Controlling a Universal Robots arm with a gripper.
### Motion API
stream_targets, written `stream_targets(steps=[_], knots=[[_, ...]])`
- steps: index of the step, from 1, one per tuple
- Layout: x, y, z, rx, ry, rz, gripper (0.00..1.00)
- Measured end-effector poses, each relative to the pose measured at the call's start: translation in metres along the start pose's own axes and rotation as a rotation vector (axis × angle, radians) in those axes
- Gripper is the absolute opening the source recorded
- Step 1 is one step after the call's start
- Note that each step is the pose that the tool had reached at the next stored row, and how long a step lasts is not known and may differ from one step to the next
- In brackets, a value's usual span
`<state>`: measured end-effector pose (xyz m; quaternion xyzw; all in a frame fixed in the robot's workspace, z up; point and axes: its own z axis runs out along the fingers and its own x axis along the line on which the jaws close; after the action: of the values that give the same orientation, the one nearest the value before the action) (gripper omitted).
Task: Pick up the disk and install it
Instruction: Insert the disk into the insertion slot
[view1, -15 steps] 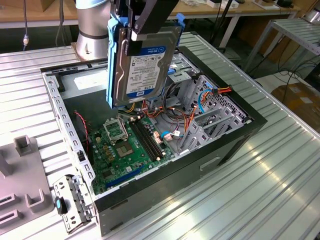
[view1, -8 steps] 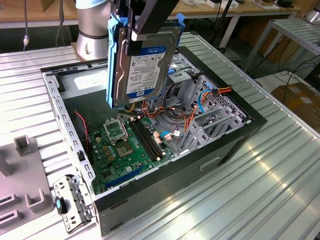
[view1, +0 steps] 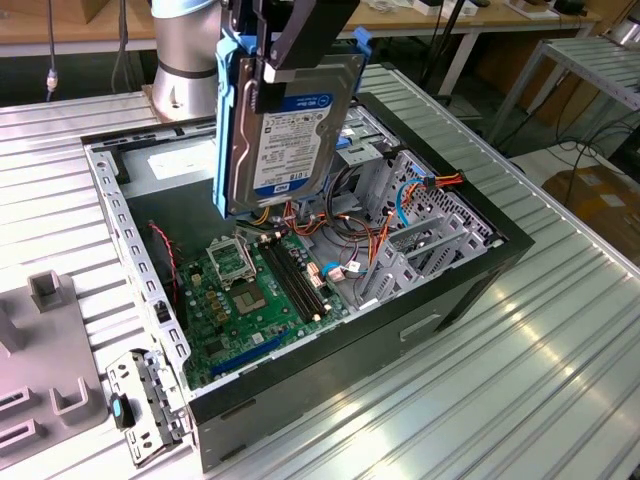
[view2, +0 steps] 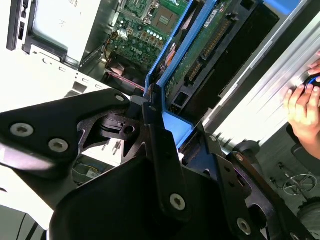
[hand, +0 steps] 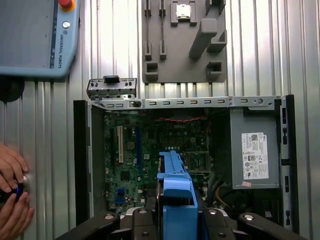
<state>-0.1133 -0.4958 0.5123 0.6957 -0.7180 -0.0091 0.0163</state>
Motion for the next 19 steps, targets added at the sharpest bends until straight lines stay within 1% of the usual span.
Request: stream_targets(steps=[6, 7, 8, 9, 10, 11, 16, 19], knots=[[0.0095, -0.0003, 0.0004, 0.0001, -0.0002, 0.000, 0.37], [0.0113, -0.0003, 0.0005, 0.0015, -0.0004, 0.000, 0.37], [0.0117, -0.0002, 0.0006, 0.0054, -0.0005, 0.000, 0.37], [0.0119, -0.0003, 0.0006, 0.0134, -0.0008, 0.000, 0.37], [0.0123, -0.0004, 0.0006, 0.0273, -0.0011, 0.000, 0.37], [0.0124, -0.0005, 0.0006, 0.0340, -0.0014, 0.000, 0.37], [0.0125, -0.0003, 0.0006, 0.0342, -0.0013, 0.000, 0.37], [0.0144, -0.0004, 0.0006, 0.0341, -0.0013, 0.000, 0.37]])
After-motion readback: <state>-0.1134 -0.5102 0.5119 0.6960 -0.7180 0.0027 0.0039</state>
